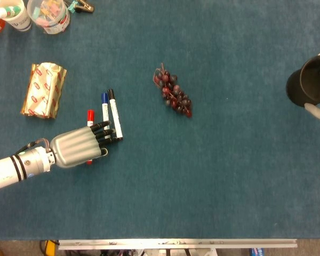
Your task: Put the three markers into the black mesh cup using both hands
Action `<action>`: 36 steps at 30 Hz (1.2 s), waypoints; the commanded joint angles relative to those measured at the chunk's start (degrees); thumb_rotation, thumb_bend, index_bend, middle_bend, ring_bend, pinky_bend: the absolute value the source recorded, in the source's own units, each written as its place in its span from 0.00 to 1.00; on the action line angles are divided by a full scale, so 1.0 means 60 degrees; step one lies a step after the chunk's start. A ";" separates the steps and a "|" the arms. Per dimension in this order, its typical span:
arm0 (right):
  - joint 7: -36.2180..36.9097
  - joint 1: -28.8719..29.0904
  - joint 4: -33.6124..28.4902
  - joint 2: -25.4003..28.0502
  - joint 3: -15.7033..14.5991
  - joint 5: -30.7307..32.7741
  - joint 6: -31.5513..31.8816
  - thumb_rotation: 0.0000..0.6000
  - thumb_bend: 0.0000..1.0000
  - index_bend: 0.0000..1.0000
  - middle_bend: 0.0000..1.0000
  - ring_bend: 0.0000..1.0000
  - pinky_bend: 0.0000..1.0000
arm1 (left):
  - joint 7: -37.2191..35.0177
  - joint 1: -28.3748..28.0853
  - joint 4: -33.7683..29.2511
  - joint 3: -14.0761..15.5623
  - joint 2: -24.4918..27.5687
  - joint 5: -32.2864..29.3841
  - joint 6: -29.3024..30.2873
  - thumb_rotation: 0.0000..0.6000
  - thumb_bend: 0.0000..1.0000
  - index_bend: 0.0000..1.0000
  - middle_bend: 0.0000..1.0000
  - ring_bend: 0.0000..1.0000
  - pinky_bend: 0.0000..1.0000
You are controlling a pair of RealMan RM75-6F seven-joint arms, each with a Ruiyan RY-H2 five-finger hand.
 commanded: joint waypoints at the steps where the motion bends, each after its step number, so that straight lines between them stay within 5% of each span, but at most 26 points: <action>1: 0.0000 -0.0003 0.0000 0.0001 0.0006 0.0009 0.0001 1.00 0.37 0.38 0.36 0.24 0.25 | -0.0013 0.0001 0.0008 -0.0012 -0.0025 -0.0021 0.0007 1.00 0.28 0.55 0.18 0.11 0.10; 36: 0.0067 -0.0053 -0.0059 0.0053 0.0083 0.0021 0.0086 1.00 0.37 0.38 0.36 0.24 0.25 | -0.0439 0.0142 -0.0312 -0.0081 -0.0009 -0.0421 0.0056 1.00 0.28 0.64 0.18 0.11 0.10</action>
